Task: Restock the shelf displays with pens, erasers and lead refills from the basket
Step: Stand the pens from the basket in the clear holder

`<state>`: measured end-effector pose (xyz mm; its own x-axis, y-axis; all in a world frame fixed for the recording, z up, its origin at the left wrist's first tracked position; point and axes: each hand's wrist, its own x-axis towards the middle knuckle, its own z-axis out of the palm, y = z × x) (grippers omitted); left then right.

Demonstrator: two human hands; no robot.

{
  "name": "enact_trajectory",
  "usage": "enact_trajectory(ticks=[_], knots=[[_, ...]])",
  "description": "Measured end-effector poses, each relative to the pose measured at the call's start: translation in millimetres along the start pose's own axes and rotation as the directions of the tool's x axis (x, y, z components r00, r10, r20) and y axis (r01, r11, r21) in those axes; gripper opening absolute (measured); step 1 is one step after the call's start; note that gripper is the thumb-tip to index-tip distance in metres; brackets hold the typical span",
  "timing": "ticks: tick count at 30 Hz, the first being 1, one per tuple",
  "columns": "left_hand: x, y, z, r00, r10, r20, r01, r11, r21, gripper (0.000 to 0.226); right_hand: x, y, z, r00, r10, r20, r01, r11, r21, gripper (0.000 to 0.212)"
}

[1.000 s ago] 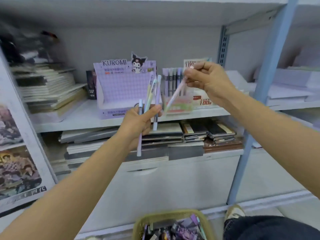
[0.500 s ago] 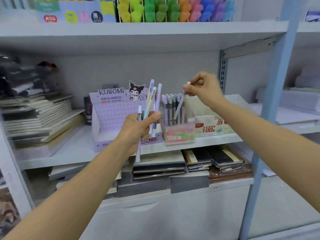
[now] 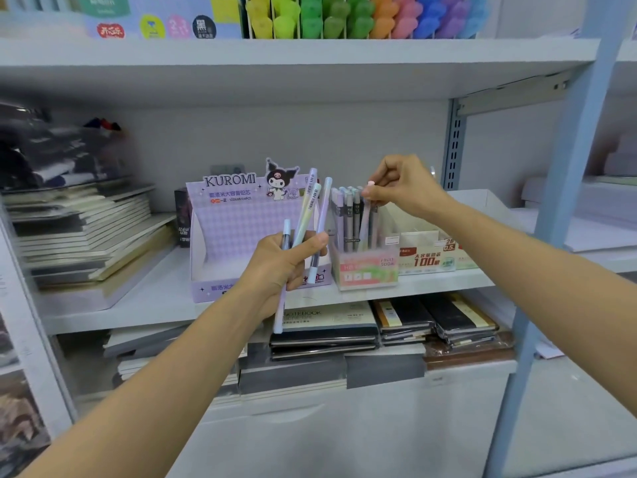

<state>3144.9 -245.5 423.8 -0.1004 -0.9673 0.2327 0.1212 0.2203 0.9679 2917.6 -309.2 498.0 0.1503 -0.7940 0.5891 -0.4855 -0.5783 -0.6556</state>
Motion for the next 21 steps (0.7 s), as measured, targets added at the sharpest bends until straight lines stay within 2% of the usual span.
enact_trajectory(ticks=[3, 5, 7, 10, 12, 14, 15, 17, 19, 21], knots=[[-1.1, -0.1, 1.1, 1.000, 0.000, 0.017, 0.000, 1.000, 0.008, 0.024, -3.7, 2.2, 10.5, 0.998, -0.003, -0.063, 0.003, 1.000, -0.008, 0.026], [-1.8, -0.2, 1.3, 1.000, -0.003, 0.020, 0.003, 1.000, 0.005, 0.026, -3.8, 3.7, 14.4, 0.993, -0.029, -0.114, 0.023, 0.998, -0.056, 0.021], [-2.3, 0.3, 1.5, 1.000, -0.002, 0.024, 0.002, 1.000, 0.007, 0.028, -4.6, 4.7, 17.8, 0.991, -0.042, -0.129, 0.020, 0.986, -0.163, 0.016], [-4.1, 0.6, 2.6, 1.000, 0.002, 0.027, -0.003, 1.000, 0.021, 0.037, -8.7, 3.1, 21.3, 0.987, -0.083, -0.141, 0.032, 0.942, -0.335, 0.018], [-5.0, 0.4, 3.2, 1.000, 0.005, 0.017, -0.006, 0.999, 0.049, 0.033, -13.4, -5.0, 19.9, 0.977, -0.114, -0.183, 0.071, 0.972, -0.225, 0.024], [-6.1, 0.0, 4.9, 1.000, 0.011, 0.004, -0.011, 0.997, 0.082, 0.025, -20.4, -16.9, 18.9, 0.983, -0.073, -0.169, 0.082, 0.996, 0.047, 0.031], [-6.6, -0.2, 6.4, 1.000, 0.015, -0.002, -0.014, 0.995, 0.095, 0.022, -24.2, -22.6, 19.4, 0.992, -0.052, -0.119, 0.069, 0.987, 0.147, 0.035], [-8.3, -0.7, 10.4, 1.000, 0.024, -0.006, -0.024, 0.993, 0.114, 0.020, -31.6, -30.1, 23.1, 0.999, -0.029, 0.037, 0.021, 0.980, 0.199, 0.042], [-11.1, -0.8, 14.3, 0.999, 0.036, -0.004, -0.035, 0.991, 0.131, 0.019, -36.7, -31.2, 25.2, 0.986, -0.009, 0.164, -0.033, 0.968, 0.250, 0.031], [-14.2, -0.4, 16.0, 0.999, 0.032, -0.006, -0.031, 0.992, 0.126, 0.017, -39.6, -29.9, 21.4, 0.982, -0.009, 0.190, -0.062, 0.930, 0.363, 0.023]])
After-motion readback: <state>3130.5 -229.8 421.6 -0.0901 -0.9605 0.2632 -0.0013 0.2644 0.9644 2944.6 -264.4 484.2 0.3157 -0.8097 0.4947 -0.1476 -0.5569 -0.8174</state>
